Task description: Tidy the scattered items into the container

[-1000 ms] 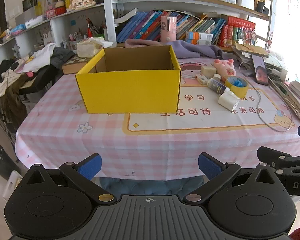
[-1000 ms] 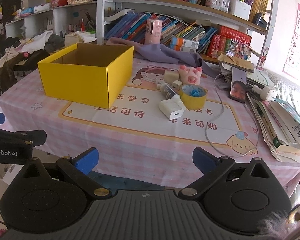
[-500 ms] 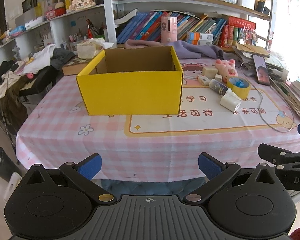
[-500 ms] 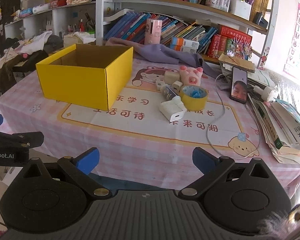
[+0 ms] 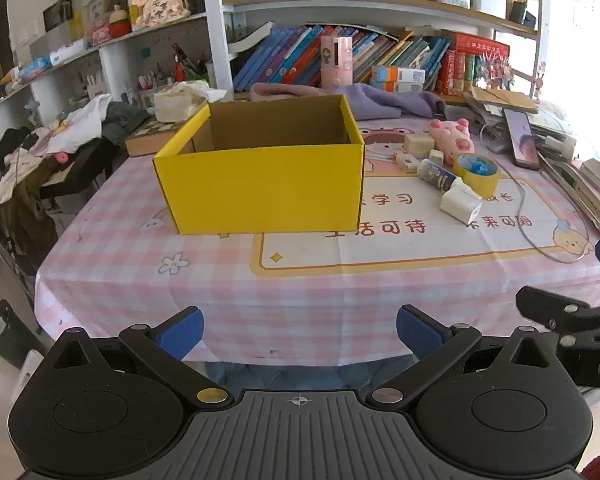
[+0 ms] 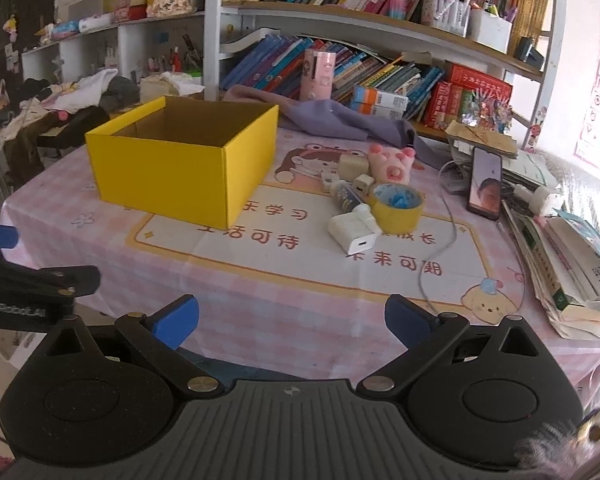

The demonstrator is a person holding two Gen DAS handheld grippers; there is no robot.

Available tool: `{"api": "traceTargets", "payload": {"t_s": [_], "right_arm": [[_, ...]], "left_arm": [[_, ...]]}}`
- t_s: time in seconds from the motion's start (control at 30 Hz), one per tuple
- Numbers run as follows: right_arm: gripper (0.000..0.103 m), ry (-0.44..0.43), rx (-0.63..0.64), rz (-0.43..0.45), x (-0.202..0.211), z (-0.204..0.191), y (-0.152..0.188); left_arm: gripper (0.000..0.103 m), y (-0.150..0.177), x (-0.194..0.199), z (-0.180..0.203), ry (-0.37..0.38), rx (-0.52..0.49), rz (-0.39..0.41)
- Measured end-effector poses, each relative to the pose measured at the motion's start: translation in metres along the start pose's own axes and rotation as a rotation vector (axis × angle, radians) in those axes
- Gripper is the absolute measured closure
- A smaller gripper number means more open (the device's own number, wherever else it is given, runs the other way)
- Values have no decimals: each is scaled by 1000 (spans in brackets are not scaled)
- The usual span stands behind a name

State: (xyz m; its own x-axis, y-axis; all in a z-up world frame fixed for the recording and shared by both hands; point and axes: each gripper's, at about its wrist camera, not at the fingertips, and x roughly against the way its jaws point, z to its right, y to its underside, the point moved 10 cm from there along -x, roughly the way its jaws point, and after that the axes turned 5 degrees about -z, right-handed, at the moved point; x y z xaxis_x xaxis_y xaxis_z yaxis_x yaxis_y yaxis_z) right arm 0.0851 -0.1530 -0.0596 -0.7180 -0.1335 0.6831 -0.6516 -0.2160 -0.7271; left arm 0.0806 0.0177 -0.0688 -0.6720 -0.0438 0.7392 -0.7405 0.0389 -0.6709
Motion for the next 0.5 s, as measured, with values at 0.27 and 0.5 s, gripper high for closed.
{"api": "traceTargets", "payload": {"t_s": [0.27,0.5], "right_arm": [[2,25,5,5,1,1,2],[2,12,27,12,2,-2,2]], "left_arm": [[0,3,1,-1,-6,2,3],[0,3,3,-2,-10,-5,8]]}}
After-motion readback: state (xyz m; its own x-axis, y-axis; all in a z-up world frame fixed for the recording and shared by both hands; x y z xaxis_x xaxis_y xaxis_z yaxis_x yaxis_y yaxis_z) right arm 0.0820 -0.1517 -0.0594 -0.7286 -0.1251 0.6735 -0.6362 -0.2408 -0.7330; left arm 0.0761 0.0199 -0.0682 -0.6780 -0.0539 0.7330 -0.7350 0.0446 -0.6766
